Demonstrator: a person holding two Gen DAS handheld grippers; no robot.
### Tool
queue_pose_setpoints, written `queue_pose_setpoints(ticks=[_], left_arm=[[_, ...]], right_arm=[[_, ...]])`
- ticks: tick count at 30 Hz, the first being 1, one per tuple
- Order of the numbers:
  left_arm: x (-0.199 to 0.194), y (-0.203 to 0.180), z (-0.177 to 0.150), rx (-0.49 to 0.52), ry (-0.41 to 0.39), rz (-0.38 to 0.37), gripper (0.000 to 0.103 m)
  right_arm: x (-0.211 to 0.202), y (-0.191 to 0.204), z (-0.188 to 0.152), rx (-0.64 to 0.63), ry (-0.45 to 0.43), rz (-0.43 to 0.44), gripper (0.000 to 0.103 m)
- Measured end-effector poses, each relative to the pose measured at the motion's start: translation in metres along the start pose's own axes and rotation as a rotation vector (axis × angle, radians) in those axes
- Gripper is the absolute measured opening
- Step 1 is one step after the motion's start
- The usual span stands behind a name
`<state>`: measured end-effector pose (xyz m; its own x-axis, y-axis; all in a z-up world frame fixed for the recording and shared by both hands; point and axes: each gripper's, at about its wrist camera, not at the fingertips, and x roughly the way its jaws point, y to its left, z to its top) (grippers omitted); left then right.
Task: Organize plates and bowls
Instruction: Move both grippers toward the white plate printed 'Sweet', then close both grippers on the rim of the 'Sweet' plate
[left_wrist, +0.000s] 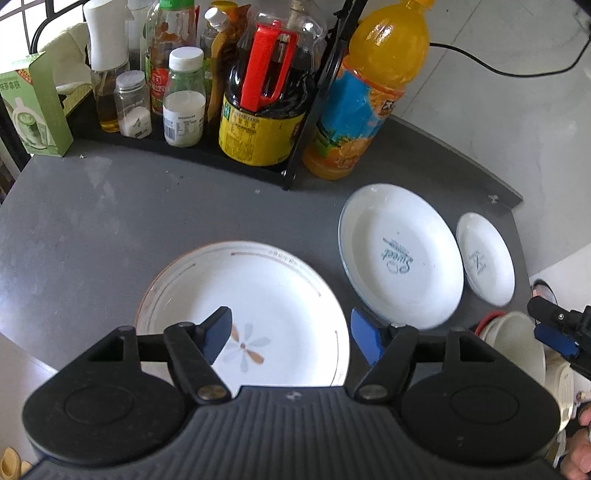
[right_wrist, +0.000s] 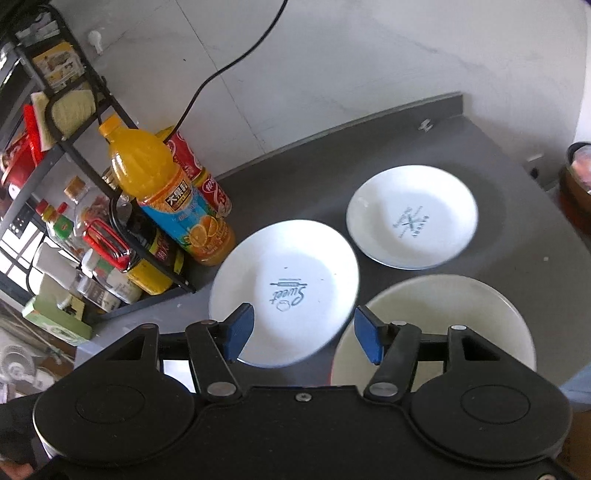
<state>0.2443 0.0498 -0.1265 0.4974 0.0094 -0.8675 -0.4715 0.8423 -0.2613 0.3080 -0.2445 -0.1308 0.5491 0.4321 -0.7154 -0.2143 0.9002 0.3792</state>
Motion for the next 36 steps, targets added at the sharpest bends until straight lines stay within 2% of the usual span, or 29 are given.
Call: queue_pose_setpoints(ticks=[5, 12, 17, 22, 29, 36], left_arm=[[0.021, -0.014, 0.010, -0.050, 0.016, 0.011, 0.070], [0.043, -0.035, 0.034, -0.082, -0.003, 0.017, 0.070], [0.064, -0.046, 0.045, -0.114, 0.002, 0.037, 0.070], [0.085, -0.046, 0.046, -0.160, 0.015, 0.035, 0.067], [0.113, -0.044, 0.045, -0.212, 0.035, 0.055, 0.064], [0.136, -0.045, 0.052, -0.247, 0.046, 0.077, 0.057]], right_arm=[[0.026, -0.004, 0.026, -0.035, 0.087, 0.019, 0.065], [0.055, -0.011, 0.064, -0.085, 0.157, 0.034, 0.065], [0.079, -0.020, 0.074, -0.086, 0.231, 0.039, 0.064], [0.109, -0.026, 0.080, -0.069, 0.342, 0.077, 0.045], [0.145, -0.037, 0.092, -0.085, 0.451, 0.033, 0.045], [0.175, -0.050, 0.096, -0.035, 0.565, 0.053, 0.043]])
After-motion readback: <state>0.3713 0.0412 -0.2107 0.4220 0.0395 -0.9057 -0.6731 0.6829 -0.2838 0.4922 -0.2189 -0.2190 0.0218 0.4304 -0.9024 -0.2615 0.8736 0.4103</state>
